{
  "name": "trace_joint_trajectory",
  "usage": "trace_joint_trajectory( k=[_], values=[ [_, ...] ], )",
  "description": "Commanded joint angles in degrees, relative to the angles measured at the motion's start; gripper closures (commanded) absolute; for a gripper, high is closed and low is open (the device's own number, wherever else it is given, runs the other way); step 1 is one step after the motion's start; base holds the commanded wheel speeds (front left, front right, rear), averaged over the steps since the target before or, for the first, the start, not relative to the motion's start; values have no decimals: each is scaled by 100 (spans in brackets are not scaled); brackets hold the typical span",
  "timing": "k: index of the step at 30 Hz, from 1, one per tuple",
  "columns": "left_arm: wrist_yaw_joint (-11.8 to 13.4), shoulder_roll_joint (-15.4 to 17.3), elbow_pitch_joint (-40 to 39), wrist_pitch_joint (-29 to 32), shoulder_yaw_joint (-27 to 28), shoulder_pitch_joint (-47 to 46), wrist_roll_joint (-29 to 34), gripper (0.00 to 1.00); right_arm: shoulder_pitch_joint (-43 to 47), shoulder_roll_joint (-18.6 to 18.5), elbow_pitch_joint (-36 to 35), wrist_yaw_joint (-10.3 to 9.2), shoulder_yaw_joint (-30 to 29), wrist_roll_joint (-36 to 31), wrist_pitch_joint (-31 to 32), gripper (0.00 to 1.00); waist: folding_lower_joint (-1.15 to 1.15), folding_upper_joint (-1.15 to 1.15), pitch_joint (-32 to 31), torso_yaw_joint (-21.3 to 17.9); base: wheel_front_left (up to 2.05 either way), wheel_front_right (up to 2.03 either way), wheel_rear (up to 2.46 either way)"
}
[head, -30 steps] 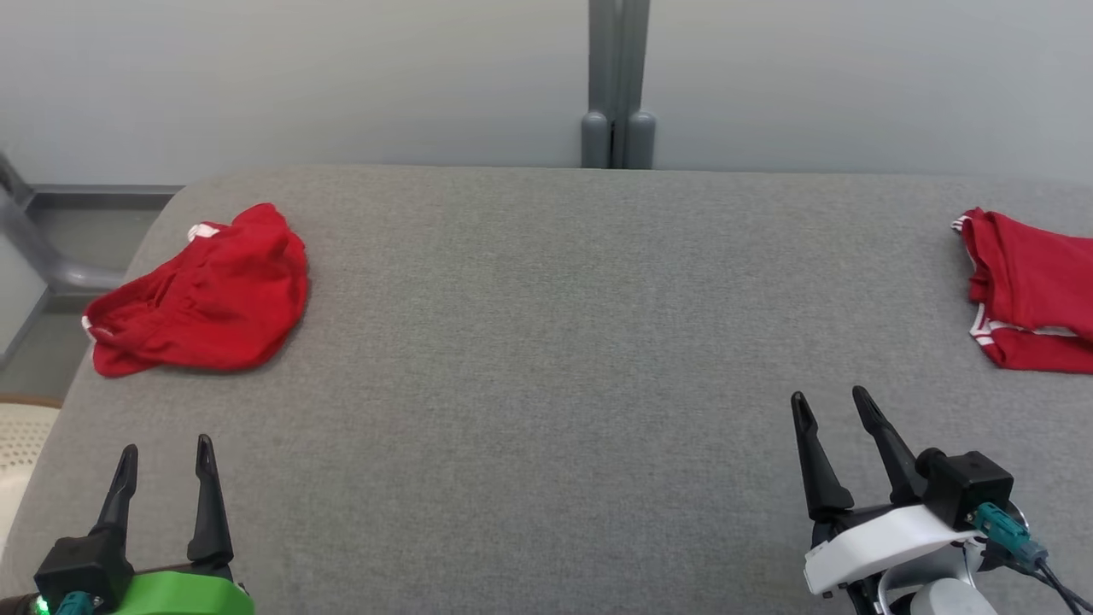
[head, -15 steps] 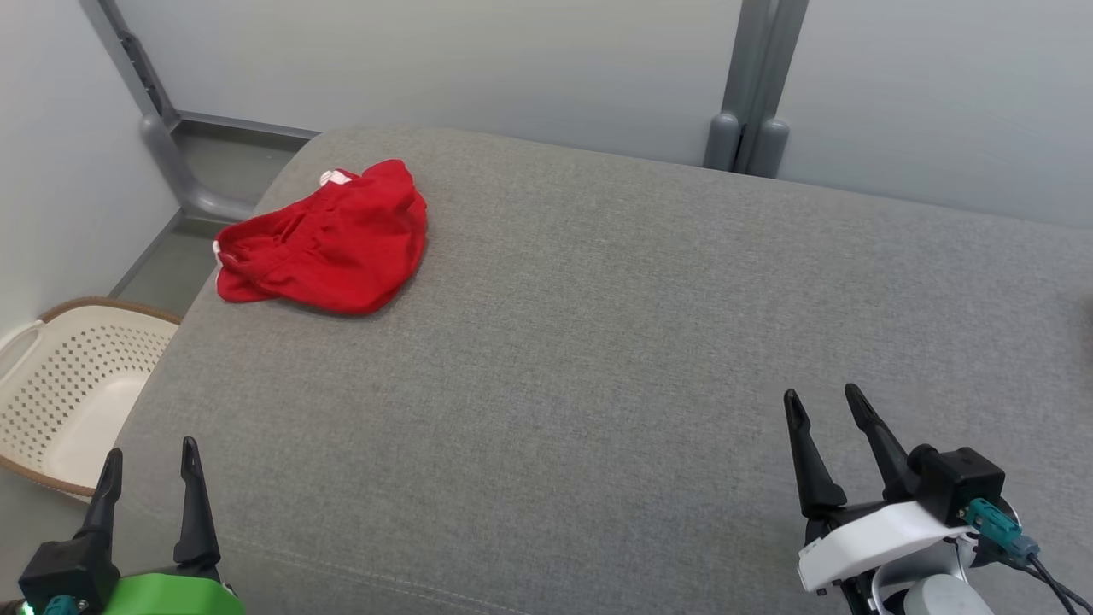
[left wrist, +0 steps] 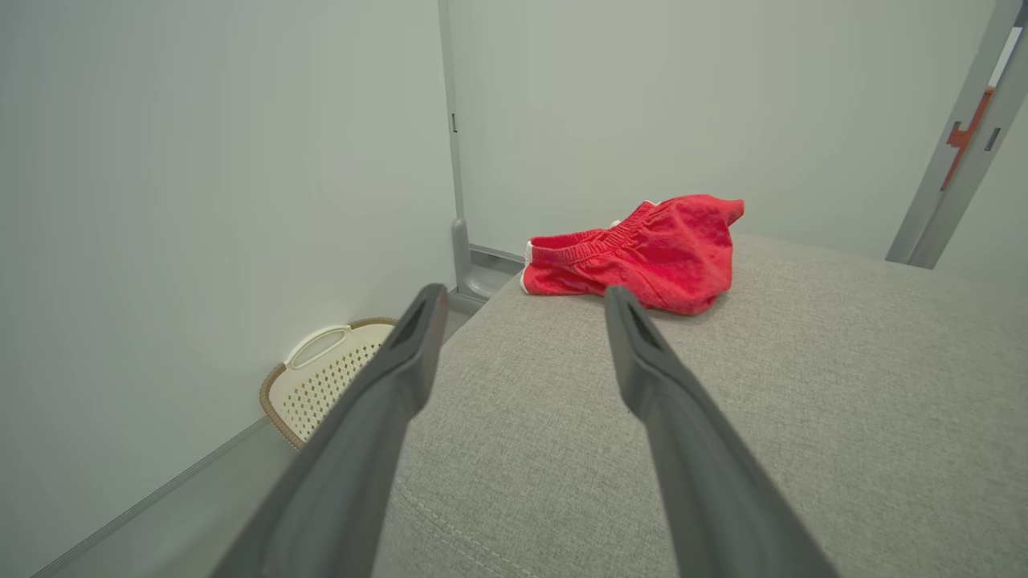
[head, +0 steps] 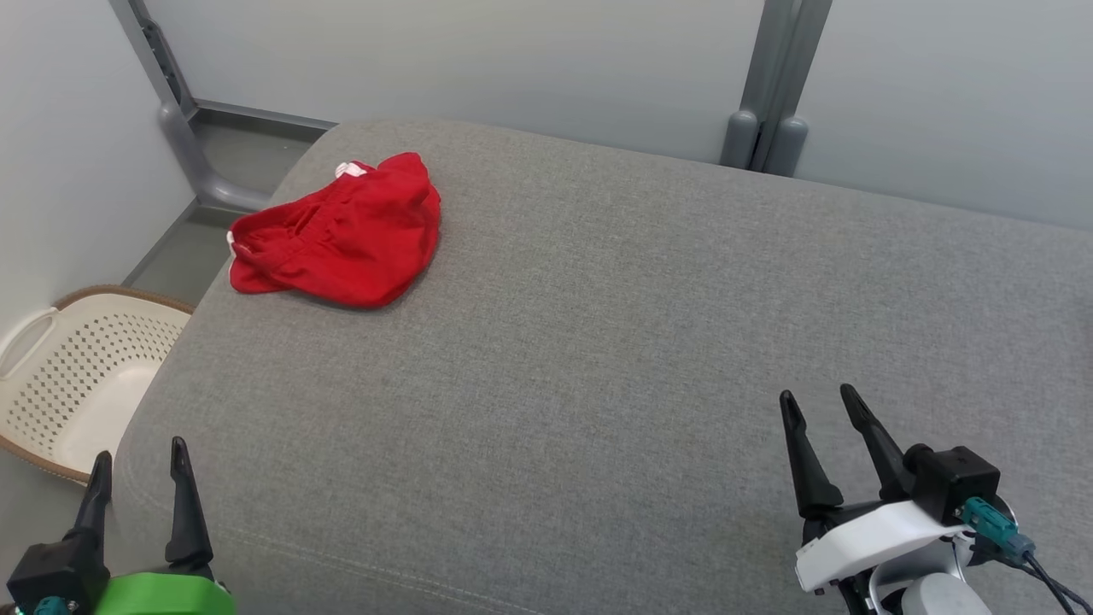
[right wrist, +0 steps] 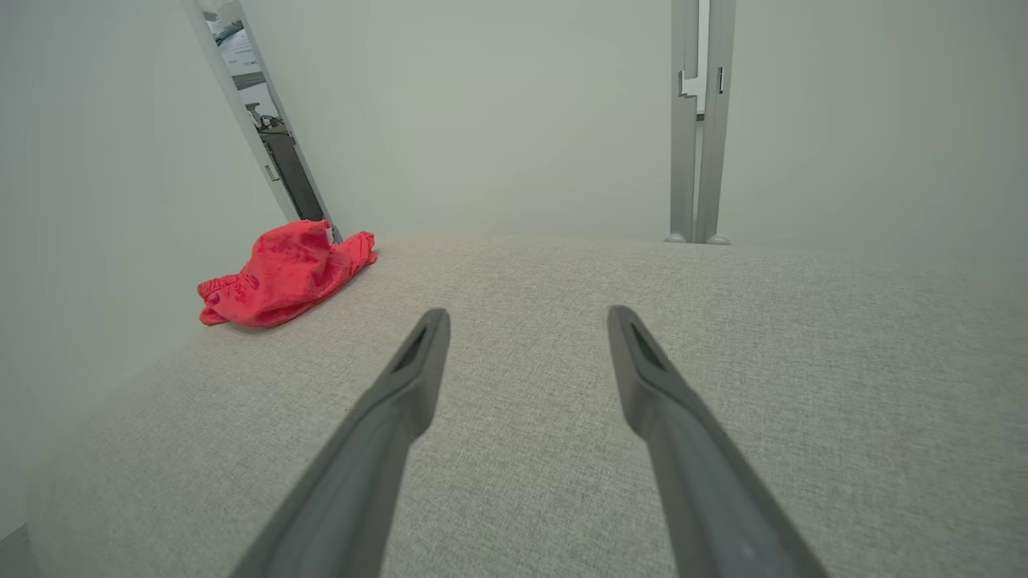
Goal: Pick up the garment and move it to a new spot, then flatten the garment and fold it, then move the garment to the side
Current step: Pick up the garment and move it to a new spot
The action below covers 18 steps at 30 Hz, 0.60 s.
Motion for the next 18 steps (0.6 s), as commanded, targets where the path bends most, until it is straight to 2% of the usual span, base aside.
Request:
trace_joint_trajectory(
  k=[1,10,18],
  values=[
    [15,-24,2,-1,19,-145,-41,0,-86,-51,10,-9,-13,-28,-17,0,0,0,66,-77,0,0,0],
    [-18,223,211,-1,-75,-1408,-319,0,-387,-253,-171,-10,-286,-203,-17,0,0,0,835,-555,0,0,0],
    [-27,750,802,-1,-208,-3072,-701,0,-797,-466,-518,-9,-716,-447,20,0,0,0,1918,-1246,0,0,0]
  ],
)
